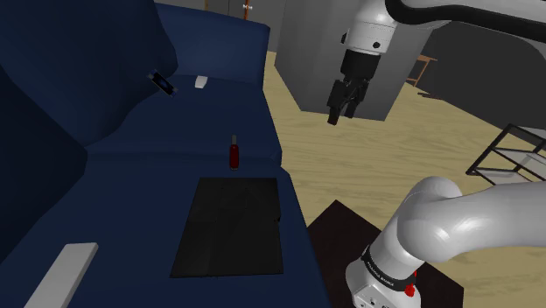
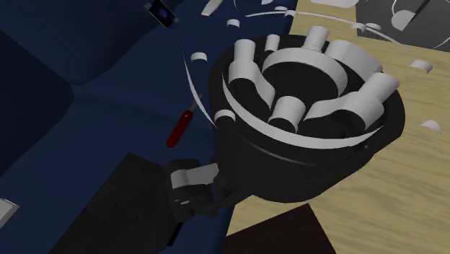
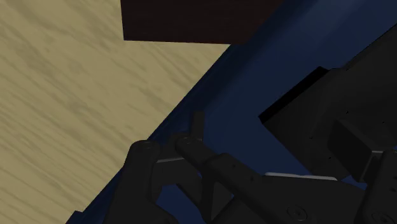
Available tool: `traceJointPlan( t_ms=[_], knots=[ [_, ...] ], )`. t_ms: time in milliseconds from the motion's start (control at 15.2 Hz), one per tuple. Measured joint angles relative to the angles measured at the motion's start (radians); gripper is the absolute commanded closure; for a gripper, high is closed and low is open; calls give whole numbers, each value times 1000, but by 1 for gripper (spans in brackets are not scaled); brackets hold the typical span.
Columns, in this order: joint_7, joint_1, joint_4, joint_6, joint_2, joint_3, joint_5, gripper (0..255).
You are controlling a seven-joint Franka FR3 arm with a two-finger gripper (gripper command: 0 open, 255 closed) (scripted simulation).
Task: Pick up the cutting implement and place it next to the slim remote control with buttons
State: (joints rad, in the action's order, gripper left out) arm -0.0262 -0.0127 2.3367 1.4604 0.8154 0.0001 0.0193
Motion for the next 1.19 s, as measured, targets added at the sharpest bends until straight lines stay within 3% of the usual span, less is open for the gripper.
traceJointPlan(
  t_ms=[132,462,1188],
  knots=[
    [-9,1,-1,14,-13,5,3,0],
    [-87,11,33,168,-120,45,29,0],
    [-286,40,-40,498,-484,130,41,0]
  ],
)
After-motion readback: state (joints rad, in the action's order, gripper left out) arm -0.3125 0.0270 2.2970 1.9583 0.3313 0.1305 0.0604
